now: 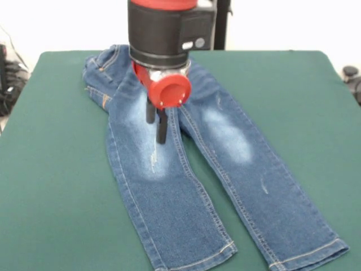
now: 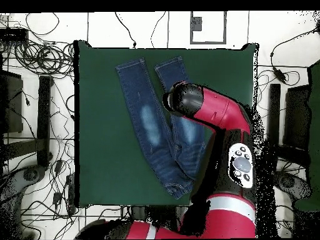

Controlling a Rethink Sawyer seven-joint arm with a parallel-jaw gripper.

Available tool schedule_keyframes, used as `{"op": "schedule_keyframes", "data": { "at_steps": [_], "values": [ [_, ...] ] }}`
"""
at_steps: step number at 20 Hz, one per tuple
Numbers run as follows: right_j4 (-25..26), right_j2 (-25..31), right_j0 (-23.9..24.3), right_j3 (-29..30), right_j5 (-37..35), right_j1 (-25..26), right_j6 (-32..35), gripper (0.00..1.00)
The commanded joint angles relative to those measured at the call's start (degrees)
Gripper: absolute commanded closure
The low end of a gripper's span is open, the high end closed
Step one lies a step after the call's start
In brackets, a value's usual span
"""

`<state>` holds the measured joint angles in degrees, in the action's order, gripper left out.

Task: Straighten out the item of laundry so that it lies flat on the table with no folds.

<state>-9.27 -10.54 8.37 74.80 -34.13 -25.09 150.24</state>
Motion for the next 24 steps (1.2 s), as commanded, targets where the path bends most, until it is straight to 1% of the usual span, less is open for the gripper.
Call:
{"op": "schedule_keyframes", "data": {
  "at_steps": [1, 6, 9, 12, 14, 18, 24],
  "values": [
    [-3.47, 5.47, -1.41, -5.53, -2.25, 11.07, 8.12, 0.0],
    [-3.28, 4.38, -2.2, -11.33, -1.94, 15.61, 7.87, 0.0],
    [-3.07, 3.18, -3.09, -14.24, -3.01, 17.1, 8.15, 0.0],
    [-2.82, 2.57, -3.72, -15.26, -3.65, 17.22, 8.12, 0.0],
    [-2.48, 2.75, -3.6, -15.8, -4.21, 16.87, 6.93, 0.0],
    [-1.92, 1.81, -3.7, -18.88, -6.38, 17.64, 5.9, 0.0],
    [-1.57, 2.67, -2.9, -21.38, -7.41, 18.9, 4.06, 0.0]
  ]
}}
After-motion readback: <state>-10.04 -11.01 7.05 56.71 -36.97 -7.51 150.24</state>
